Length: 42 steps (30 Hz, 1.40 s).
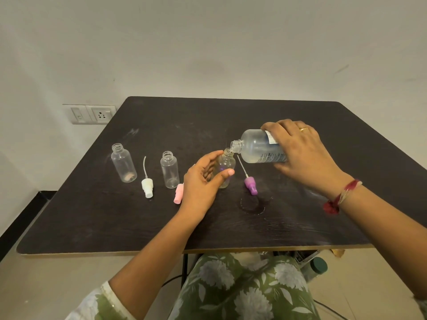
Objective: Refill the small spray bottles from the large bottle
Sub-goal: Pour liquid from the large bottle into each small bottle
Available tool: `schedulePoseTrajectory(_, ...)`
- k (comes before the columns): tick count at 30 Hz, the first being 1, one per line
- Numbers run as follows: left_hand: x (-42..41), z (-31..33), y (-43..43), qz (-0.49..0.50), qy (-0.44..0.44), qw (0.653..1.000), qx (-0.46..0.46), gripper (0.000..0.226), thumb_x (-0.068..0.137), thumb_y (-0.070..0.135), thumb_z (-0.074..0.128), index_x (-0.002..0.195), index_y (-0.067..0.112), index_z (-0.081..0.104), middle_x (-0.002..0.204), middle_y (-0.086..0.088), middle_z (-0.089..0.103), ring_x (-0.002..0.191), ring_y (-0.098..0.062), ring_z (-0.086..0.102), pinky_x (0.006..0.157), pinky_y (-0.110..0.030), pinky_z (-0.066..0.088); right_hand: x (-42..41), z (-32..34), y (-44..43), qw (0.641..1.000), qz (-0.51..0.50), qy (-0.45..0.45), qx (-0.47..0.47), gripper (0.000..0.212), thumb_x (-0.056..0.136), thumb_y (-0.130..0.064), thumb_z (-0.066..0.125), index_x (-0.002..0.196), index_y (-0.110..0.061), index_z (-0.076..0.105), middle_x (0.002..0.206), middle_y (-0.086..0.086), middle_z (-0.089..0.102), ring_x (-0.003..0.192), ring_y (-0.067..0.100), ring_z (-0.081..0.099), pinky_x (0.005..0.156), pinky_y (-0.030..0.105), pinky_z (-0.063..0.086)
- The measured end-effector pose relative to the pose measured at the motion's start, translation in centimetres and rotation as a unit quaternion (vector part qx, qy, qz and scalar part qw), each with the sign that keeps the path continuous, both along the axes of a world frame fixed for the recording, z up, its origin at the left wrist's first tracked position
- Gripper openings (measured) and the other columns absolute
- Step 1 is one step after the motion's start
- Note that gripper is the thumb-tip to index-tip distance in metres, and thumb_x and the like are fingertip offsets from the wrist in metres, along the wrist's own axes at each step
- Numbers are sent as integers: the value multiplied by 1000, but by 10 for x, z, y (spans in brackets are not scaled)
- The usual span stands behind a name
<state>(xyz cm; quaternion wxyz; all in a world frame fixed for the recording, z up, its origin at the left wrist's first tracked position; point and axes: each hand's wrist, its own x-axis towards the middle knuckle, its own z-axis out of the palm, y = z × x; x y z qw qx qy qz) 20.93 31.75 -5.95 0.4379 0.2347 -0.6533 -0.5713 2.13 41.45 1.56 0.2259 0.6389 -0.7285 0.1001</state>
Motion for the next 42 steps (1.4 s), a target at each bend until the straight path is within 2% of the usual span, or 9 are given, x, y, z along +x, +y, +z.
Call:
schedulePoseTrajectory(15,-1,-1,0,3,2,1000,7,45,79,2,74,117,23,59,111,5,69,104,-4,66,89,-15,49,0,2,1,1000,4,-6,2,71,67,-15,78,129,-17,45,118,9,53,107,32,52,94,45,41)
schedulePoseTrajectory(26,0,1,2,3,-3,1000,9,45,79,2,74,116,24,59,107,11,68,101,2,65,84,-11,48,0,3,0,1000,8,-2,-2,69,68,-14,77,129,-17,46,117,10,54,106,32,52,94,45,41)
schedulePoseTrajectory(33,0,1,2,1,0,1000,11,46,79,1,73,117,21,59,108,9,69,101,1,66,84,-11,49,-1,4,0,1000,9,2,0,68,68,-13,76,128,-18,45,115,8,53,105,31,52,93,45,40)
schedulePoseTrajectory(42,0,1,1,3,-9,1000,1,45,79,4,75,115,27,59,107,14,68,103,2,65,88,-13,49,-3,3,0,1000,13,10,-6,68,67,-12,76,128,-17,46,114,8,54,104,31,52,92,44,40)
